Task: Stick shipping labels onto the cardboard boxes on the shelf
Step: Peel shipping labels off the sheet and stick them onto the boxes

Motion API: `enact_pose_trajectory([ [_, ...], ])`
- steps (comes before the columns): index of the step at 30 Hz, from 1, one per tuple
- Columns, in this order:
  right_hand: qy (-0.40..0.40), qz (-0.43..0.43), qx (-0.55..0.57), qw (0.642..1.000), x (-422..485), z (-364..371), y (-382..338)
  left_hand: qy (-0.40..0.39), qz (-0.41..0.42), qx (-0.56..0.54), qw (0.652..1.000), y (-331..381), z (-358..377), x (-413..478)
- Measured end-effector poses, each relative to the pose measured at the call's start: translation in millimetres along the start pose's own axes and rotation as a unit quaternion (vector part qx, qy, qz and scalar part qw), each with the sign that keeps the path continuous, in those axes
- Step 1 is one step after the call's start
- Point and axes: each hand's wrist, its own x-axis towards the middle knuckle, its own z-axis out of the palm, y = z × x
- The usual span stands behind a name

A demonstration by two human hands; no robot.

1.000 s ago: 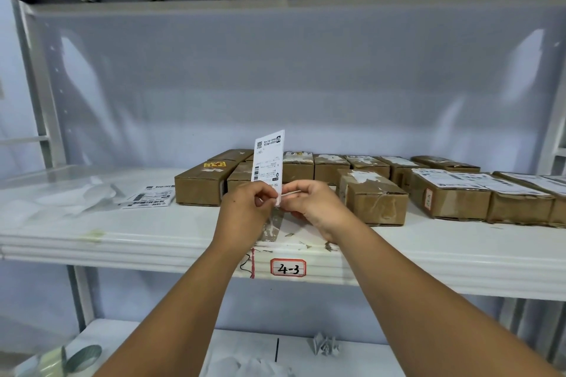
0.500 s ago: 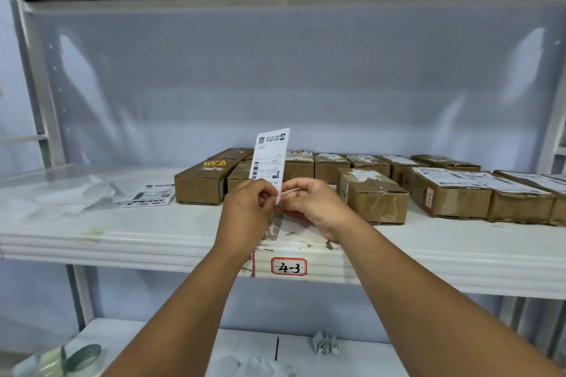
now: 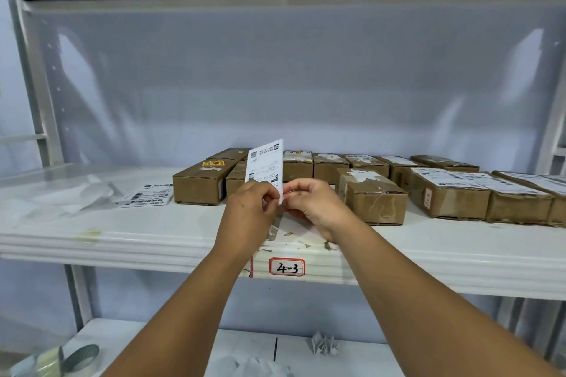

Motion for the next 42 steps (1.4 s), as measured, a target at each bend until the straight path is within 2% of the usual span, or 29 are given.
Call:
enact_pose_trajectory([
  [25, 0.01, -0.005, 0.003, 1.0, -3.2, 1.7, -4.8, 0.03, 0.049, 0.058, 0.997, 0.7, 2.5, -1.3],
  [34, 0.009, -0.002, 0.04, 0.999, -3.5, 1.5, -4.2, 0.032, 0.035, 0.044, 0.998, 0.9, 0.5, -2.4],
  [38, 0.013, -0.002, 0.001, 1.0, -2.2, 2.2, -3.4, 0.036, 0.032, 0.045, 0.998, 2.9, 0.1, -2.7],
  [42, 0.021, -0.002, -0.041, 0.999, -4.1, 2.1, -4.1, 0.037, -0.026, 0.024, 0.999, 3.2, -1.0, -0.5],
])
